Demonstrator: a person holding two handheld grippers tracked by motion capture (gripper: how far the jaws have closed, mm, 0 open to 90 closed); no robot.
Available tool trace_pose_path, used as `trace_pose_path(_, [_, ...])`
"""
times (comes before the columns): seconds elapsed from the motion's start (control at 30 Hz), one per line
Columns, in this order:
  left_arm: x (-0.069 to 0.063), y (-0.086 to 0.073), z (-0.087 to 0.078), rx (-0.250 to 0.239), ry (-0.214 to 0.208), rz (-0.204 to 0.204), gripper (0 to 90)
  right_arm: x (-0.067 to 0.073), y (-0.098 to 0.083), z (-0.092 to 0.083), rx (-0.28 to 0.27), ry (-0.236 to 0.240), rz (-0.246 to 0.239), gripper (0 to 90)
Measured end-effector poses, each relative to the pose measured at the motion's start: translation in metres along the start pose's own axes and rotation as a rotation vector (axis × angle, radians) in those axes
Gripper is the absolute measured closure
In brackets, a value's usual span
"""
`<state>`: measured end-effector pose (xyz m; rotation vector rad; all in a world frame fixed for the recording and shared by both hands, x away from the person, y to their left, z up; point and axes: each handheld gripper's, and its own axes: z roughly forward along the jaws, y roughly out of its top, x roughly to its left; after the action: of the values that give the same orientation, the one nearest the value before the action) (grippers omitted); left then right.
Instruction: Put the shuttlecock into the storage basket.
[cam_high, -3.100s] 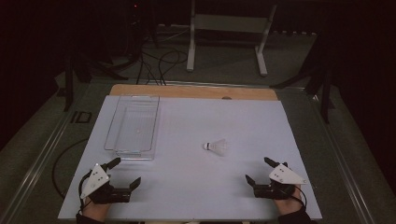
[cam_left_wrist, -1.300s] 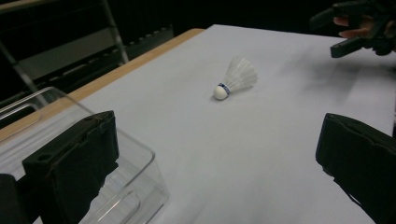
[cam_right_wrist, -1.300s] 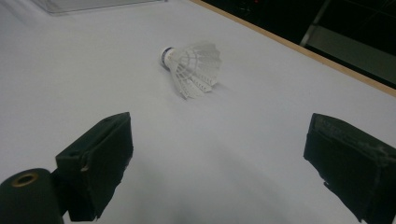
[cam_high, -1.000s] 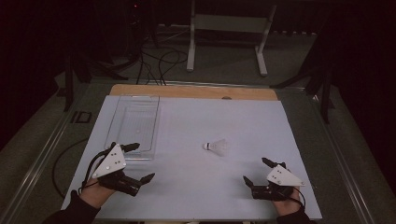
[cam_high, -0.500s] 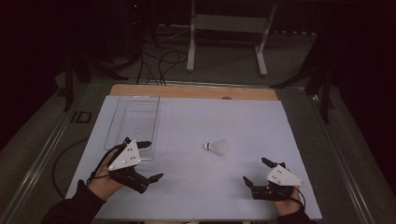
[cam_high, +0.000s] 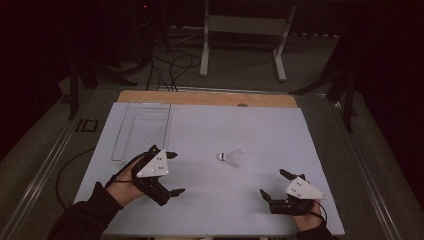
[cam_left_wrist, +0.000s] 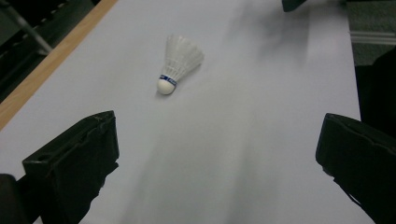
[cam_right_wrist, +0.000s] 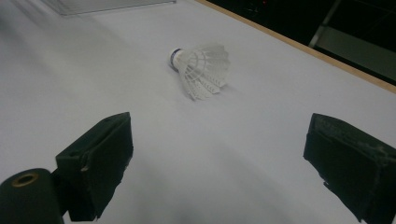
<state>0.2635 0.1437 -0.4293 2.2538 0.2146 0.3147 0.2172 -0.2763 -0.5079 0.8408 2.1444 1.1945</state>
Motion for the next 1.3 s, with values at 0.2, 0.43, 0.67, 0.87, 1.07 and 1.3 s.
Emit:
trace_pose_path(0.2, [0.002, 0.008, 0.006, 0.025, -0.011, 0.025, 0.1, 0.0, 0.0, 0.001, 0.001, 0.003, 0.001, 8.0])
trace_pose_path(0.43, [0.006, 0.016, 0.016, 0.071, -0.065, 0.041, 0.1, 0.0, 0.0, 0.0, -0.001, 0.006, 0.003, 8.0])
trace_pose_path(0.67, [0.007, 0.022, 0.028, 0.122, -0.098, 0.05, 0.1, 0.0, 0.0, 0.0, -0.007, 0.008, 0.007, 8.0])
trace_pose_path(0.87, [0.011, 0.027, 0.038, 0.151, -0.129, 0.052, 0.1, 0.0, 0.0, 0.0, -0.008, 0.008, 0.005, 8.0])
trace_pose_path(1.07, [0.013, 0.035, 0.05, 0.206, -0.165, 0.015, 0.1, 0.0, 0.0, 0.0, -0.009, 0.009, 0.009, 8.0])
trace_pose_path(1.3, [0.018, 0.037, 0.063, 0.228, -0.216, 0.028, 0.1, 0.0, 0.0, 0.0, -0.008, 0.013, 0.006, 8.0])
